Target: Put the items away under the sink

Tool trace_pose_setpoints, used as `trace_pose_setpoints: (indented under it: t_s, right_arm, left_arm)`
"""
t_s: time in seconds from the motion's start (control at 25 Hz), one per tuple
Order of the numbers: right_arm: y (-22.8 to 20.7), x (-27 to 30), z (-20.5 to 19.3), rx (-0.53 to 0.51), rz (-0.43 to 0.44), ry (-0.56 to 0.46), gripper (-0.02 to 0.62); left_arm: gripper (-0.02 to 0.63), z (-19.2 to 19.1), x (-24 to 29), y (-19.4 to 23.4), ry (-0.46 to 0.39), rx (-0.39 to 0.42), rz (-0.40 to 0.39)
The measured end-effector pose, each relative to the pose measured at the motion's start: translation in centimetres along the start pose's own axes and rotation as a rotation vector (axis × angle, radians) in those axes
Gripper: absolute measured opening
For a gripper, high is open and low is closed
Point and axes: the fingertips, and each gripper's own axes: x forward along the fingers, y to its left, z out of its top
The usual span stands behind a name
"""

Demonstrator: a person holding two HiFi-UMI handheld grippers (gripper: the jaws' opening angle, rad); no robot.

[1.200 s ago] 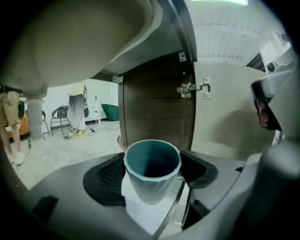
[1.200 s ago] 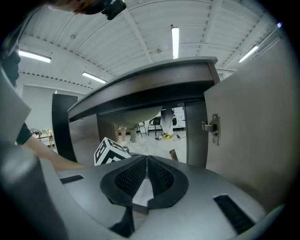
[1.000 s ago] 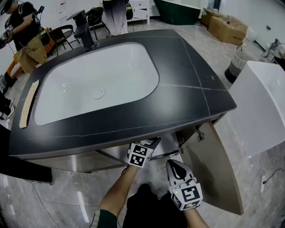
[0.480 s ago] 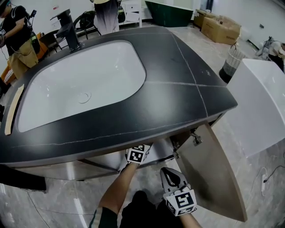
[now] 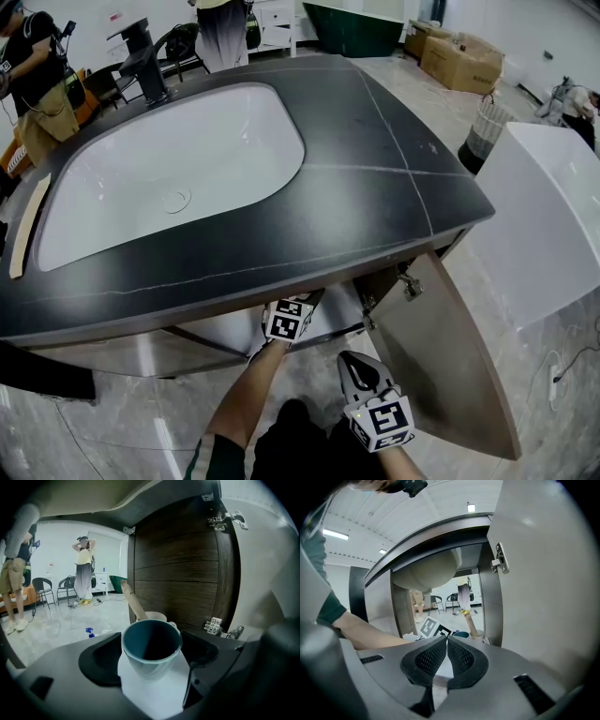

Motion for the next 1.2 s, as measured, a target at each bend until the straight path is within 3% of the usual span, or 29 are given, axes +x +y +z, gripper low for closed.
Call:
trace_pose_setpoints:
  t_s: [0.44,0.52,0.56,0.68,0.92,1.2]
  right_arm:
    - [1.8,-1.8,1.8,-0.002,0.011,-0.040,0.043]
    - [2.0,-2.3,3.0,0.007,0.010,-0.057,0.043]
    - [2.0,-2.6,3.7,0.017,0.007,-0.066,0.043]
    - [2.7,-4.0,5.9,0.046,0.012,-0.066,0.043]
    - [5.2,-8.0,12.3,0.063,0.026,-0.012,0.043]
    - [10.1,-15.6,25.7,0.089,0.040,0.054,0.043]
  left_arm:
    - [0.391,3.7,-7.7,-3.1,-0.137,-0.005,-0.016]
    - [0.380,4.6,-10.2,-4.1,-0.175,-0.041,-0.019]
    - [0.327,5.0,-11.5,-4.6,-0.195,-0.070,-0.016]
    - [0.027,6.1,-15.1,-6.2,-0.215,-0.099,-0.020]
    - [0.009,10.8,-21.2,-10.0,-0.151,-0.050,-0.071]
    - [0.009,22.8,-33.6,-12.5,-0.074,-0.055,-0.097]
